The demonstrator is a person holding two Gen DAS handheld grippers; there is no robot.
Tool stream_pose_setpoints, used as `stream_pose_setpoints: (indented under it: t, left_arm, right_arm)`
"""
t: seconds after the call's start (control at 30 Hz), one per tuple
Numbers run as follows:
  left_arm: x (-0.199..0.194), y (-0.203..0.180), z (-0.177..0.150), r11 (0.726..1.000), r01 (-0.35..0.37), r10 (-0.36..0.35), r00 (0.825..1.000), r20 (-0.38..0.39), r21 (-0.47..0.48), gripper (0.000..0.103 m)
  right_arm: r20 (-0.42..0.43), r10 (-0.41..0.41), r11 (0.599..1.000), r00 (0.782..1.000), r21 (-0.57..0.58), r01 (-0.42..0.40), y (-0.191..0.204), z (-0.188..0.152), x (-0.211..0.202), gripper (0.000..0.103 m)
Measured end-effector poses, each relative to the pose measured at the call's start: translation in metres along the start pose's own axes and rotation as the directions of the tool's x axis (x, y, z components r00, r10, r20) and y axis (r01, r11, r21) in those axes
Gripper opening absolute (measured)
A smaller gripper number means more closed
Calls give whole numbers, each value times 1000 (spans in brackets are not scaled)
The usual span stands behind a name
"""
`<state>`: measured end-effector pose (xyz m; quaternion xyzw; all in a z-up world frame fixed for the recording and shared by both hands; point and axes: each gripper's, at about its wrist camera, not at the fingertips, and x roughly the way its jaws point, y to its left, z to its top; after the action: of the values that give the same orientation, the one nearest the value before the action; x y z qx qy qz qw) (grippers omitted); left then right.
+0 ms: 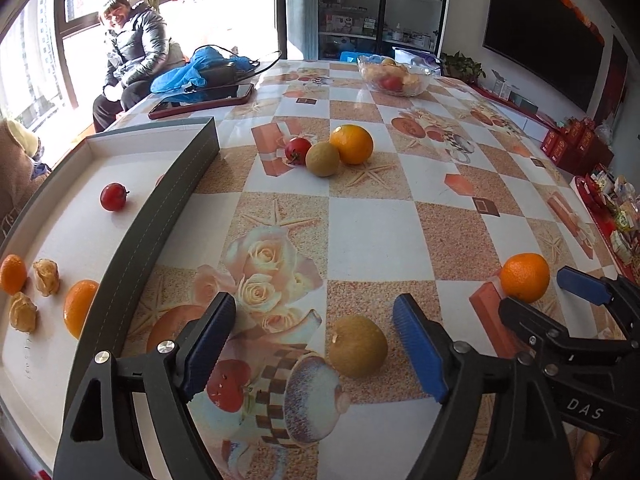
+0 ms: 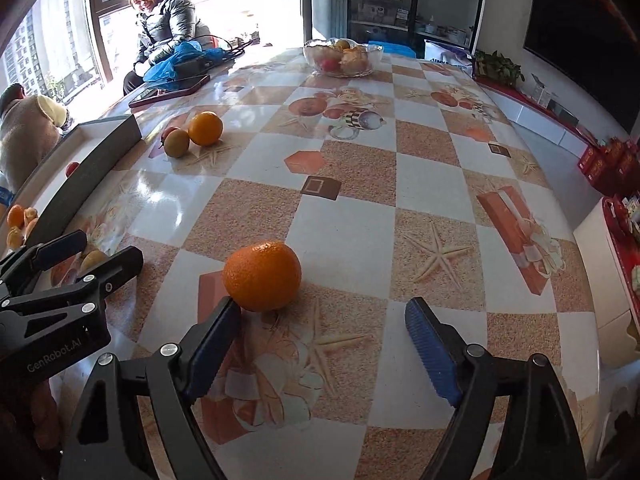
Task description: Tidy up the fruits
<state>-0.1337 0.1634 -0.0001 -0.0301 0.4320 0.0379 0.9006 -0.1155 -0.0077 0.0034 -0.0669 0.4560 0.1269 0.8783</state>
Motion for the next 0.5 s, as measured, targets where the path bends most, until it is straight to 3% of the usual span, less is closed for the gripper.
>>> stream_pose_setpoints:
  t: [0.17,0.27,0.5]
  left_arm:
    - [-1,6,-1,999,-20,20,1000,-2,-34,86]
    - [-1,9,-2,998,-30,30,1000,-2,-50,87]
    - [-1,8,-2,998,-35,35,999,-2,-46,87]
  right_arm:
    - [1,-6,1000,1000,16,6,5,7,6,88]
    - [-14,11,1000,1000,24,-11,3,7,11,103]
    - [-5,2,1000,1000,25,-2,5,4,8,103]
